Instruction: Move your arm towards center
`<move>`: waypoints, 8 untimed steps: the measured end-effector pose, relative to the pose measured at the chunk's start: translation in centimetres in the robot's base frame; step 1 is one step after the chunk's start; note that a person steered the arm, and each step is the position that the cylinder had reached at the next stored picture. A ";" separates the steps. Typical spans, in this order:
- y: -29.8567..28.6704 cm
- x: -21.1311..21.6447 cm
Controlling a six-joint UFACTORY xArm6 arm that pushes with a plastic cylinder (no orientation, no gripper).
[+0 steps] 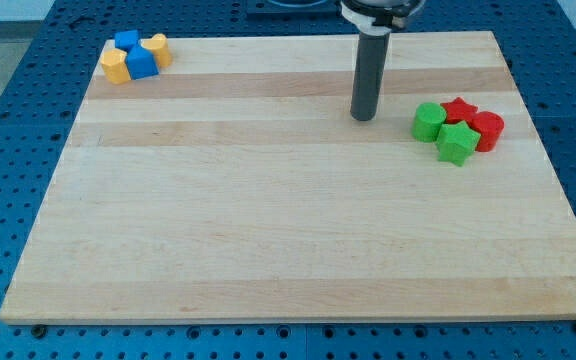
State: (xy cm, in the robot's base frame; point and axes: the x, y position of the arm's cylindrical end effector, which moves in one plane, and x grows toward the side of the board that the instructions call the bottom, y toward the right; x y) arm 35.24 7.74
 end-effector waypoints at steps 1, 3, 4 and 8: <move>-0.9 -3.3; -2.2 -0.9; -2.4 0.5; -2.4 7.0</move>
State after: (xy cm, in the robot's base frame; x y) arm 42.24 5.32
